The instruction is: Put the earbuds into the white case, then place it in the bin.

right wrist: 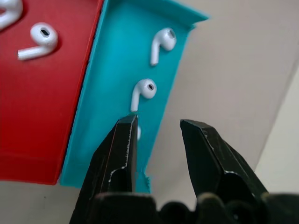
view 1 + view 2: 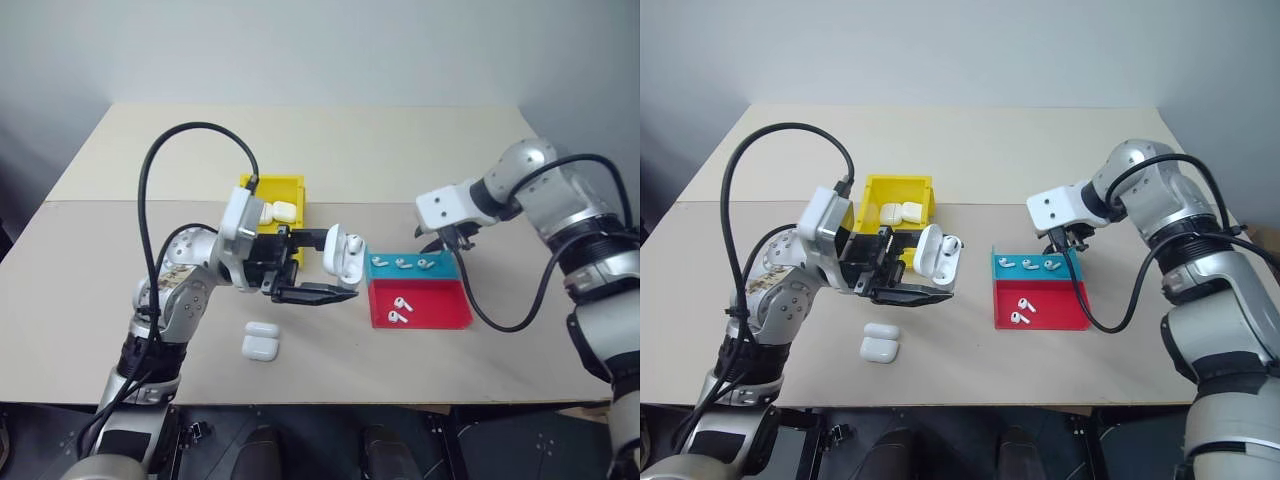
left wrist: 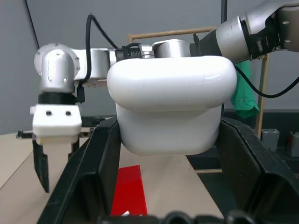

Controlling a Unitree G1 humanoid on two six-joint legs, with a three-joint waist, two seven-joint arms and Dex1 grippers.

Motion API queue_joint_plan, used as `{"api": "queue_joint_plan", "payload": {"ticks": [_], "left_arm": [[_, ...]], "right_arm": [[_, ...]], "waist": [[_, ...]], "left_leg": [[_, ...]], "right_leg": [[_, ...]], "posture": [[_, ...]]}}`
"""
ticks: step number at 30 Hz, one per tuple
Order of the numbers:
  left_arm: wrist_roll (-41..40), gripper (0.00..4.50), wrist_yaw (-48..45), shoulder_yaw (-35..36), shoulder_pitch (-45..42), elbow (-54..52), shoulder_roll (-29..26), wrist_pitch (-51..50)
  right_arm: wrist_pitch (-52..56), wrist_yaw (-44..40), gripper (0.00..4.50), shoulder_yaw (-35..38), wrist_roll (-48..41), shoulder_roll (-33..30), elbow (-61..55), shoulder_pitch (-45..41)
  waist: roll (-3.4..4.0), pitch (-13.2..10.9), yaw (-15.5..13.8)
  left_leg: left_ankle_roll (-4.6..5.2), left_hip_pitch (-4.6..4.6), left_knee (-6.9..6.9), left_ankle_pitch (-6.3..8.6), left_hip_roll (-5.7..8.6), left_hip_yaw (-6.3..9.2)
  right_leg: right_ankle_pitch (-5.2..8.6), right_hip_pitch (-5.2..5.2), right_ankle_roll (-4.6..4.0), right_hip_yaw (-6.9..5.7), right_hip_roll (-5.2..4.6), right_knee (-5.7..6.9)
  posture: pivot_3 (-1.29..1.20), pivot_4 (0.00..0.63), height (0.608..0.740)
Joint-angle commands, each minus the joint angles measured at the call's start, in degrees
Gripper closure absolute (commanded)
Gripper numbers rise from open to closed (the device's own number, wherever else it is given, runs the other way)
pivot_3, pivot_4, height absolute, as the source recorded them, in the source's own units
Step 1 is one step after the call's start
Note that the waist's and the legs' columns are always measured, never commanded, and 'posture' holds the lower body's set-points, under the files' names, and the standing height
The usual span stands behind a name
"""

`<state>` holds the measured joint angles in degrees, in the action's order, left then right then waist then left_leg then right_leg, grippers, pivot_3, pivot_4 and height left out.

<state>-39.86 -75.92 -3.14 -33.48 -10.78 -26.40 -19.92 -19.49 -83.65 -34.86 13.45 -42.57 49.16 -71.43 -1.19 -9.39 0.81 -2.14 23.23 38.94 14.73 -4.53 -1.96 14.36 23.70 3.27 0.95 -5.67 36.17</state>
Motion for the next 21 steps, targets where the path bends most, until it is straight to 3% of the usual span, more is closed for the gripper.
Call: {"api": "queue_joint_plan", "payload": {"ticks": [1, 10, 16, 21], "left_arm": [[-0.6, 1.72, 1.4, 1.3, 0.4, -3.2, -0.4, 0.6], [-1.3, 1.72, 4.4, 2.1, 3.5, -7.3, -1.4, 0.0], [-1.8, 1.72, 5.6, 2.3, 4.5, -8.6, -1.8, 0.1], [-2.0, 1.72, 6.0, 2.5, 4.7, -9.0, -2.4, 0.0]], "right_arm": [[-6.5, 1.1, 2.66, -0.4, 4.6, 1.2, 6.5, -3.5], [-11.9, 1.5, 2.66, 0.6, 9.2, 5.4, 15.8, -5.1], [-13.1, 10.2, 2.66, -0.5, 14.7, 7.2, 19.2, -5.0], [-13.9, 10.7, 2.66, 0.1, 16.5, 8.1, 21.0, -5.0]], "waist": [[0.01, 0.0, 0.0], [0.08, 0.0, 0.2], [0.09, -0.1, 0.3], [0.10, -0.1, 0.4]], "left_leg": [[-0.01, 0.00, 0.00, 0.00, 0.00, 0.00], [-0.11, 0.00, -0.02, -0.06, -0.01, -0.02], [-0.12, 0.00, -0.03, -0.07, -0.01, -0.03], [-0.22, 0.00, -0.03, -0.13, -0.01, -0.04]], "right_leg": [[0.00, 0.00, 0.00, 0.00, 0.00, 0.00], [0.00, 0.08, -0.01, 0.02, 0.00, 0.07], [0.00, 0.10, -0.01, 0.03, 0.00, 0.10], [0.00, 0.10, -0.01, 0.04, 0.00, 0.11]], "posture": [[0.00, 0.150, 0.740], [0.00, 0.150, 0.740], [0.00, 0.150, 0.740], [0.00, 0.150, 0.740]]}}
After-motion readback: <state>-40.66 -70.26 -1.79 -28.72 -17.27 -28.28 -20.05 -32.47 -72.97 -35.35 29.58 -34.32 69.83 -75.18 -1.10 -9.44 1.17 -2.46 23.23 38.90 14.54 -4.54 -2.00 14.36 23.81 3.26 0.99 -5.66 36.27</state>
